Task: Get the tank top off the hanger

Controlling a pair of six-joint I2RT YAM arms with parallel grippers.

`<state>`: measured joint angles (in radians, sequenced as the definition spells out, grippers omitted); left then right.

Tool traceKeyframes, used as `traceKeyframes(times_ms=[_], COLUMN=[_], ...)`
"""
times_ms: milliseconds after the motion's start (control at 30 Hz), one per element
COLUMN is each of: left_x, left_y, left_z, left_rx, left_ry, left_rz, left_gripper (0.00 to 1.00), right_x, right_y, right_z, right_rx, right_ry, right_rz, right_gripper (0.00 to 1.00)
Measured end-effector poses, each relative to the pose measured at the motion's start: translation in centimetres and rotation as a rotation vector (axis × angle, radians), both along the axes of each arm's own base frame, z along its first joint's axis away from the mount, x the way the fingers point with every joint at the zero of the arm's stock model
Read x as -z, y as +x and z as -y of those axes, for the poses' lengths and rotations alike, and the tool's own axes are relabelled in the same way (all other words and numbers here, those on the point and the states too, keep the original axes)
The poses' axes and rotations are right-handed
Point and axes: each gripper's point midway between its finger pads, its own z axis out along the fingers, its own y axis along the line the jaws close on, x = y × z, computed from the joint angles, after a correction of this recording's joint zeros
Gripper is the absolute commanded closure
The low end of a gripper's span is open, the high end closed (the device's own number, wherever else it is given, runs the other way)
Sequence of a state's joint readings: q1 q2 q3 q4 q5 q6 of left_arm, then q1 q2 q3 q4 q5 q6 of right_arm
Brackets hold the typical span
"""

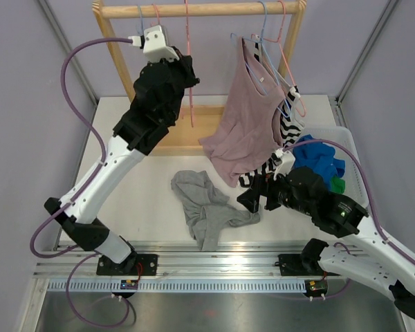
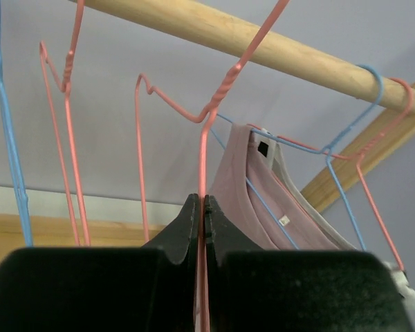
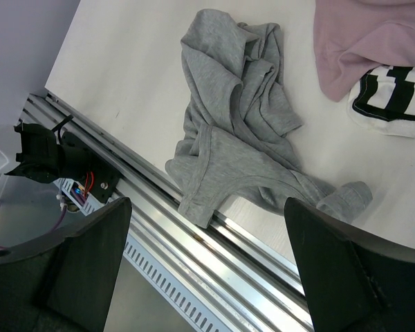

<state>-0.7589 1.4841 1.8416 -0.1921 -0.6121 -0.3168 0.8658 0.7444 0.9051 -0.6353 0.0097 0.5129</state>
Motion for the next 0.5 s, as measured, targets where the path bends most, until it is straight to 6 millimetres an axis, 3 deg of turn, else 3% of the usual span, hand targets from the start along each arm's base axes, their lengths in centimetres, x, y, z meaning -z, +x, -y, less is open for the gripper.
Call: traceKeyframes(times_ms=[200, 333, 433, 500], left_x=[0.6, 2.2, 3.7, 4.7], left_y=[5.1, 7.3, 8.0, 8.0], left_z=[-0.7, -1.1, -1.3, -1.3], left_rx=[-0.051, -0.058, -0.058, -0.054], left_ry=[0.026, 0.035, 0.039, 0.046], left_rz=[-0.055, -0.102, -0.137, -0.152], left_gripper=[1.0, 1.0, 0.82, 0.6], right_x=[-0.4, -0.2, 0.4, 0.8], right_y=[-0.2, -0.1, 0.1, 0.4], right_z=[0.2, 0.0, -0.5, -0.9], right_rx=[-0.001, -0.01, -0.024, -0.031], right_ry=[0.014, 0.006, -0.015, -0.031], right_rz=[0.012, 0.005, -0.004, -0.007], right_gripper=[0.01, 0.01, 0.0, 0.01])
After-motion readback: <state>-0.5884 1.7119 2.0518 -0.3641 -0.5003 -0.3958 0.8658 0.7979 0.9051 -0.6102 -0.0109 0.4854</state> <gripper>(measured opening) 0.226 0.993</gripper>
